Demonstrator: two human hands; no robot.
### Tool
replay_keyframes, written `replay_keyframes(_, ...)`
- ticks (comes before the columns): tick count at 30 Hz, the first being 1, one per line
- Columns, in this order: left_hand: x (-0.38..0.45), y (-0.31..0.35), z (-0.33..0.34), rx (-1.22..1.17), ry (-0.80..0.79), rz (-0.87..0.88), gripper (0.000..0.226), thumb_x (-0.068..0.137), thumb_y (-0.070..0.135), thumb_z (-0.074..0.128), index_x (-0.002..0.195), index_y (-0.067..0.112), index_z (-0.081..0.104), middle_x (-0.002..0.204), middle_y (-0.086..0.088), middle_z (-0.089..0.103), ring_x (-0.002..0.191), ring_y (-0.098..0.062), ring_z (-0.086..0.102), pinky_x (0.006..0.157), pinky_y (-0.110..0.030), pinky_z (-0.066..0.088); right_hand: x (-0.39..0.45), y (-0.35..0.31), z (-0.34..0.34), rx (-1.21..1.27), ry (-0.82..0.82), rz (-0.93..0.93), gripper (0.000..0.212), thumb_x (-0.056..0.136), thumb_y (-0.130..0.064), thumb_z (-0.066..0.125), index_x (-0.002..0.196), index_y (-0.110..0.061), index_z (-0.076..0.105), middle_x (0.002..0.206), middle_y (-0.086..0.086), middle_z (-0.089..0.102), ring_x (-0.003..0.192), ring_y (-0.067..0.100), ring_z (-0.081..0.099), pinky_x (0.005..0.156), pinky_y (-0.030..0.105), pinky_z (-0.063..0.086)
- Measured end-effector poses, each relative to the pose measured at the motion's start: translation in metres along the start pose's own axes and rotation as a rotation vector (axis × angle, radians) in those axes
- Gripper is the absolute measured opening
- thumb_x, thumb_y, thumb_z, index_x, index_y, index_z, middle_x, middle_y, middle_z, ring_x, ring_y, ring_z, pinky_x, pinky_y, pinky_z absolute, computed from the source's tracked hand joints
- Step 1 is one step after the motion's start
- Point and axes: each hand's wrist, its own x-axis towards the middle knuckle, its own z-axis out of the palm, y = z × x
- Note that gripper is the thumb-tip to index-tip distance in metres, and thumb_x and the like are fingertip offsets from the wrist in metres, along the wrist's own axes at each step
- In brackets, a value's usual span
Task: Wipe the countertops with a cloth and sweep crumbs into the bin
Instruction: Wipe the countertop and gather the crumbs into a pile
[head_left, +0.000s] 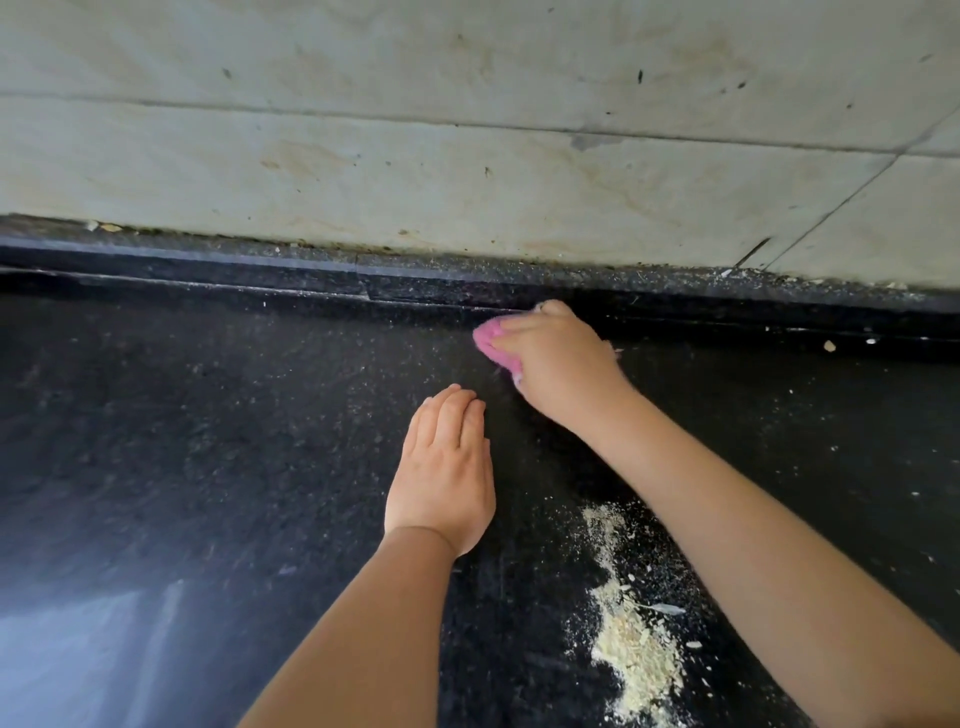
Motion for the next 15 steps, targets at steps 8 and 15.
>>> replay_keyframes(8,-0.001,-0.003,0.006,-0.018,0.047,0.023,0.041,0.082,0.015,0.032,0.101,-0.006,0.061,0.103,-0.017,0.063,0.105,-0.025,0.040,0.100,-0.041,0.035,-0.044,0.036,-0.063,0.178,-0.157,0.039,0.040,0.088,0.004,0.042,0.115,-0.018,0.063,0.116,-0.003,0.064,0.055,-0.017,0.053,0.063,-0.005,0.036)
replay_keyframes(15,-0.001,-0.003,0.007,-0.046,0.047,0.029,0.042,0.082,0.014,0.032,0.102,-0.010,0.059,0.103,-0.022,0.061,0.107,-0.032,0.045,0.100,-0.043,0.031,-0.073,0.042,-0.008,0.271,-0.129,-0.095,0.035,0.090,0.002,0.041,0.115,-0.013,0.060,0.125,-0.010,0.053,0.116,0.000,0.041,0.090,-0.007,0.005)
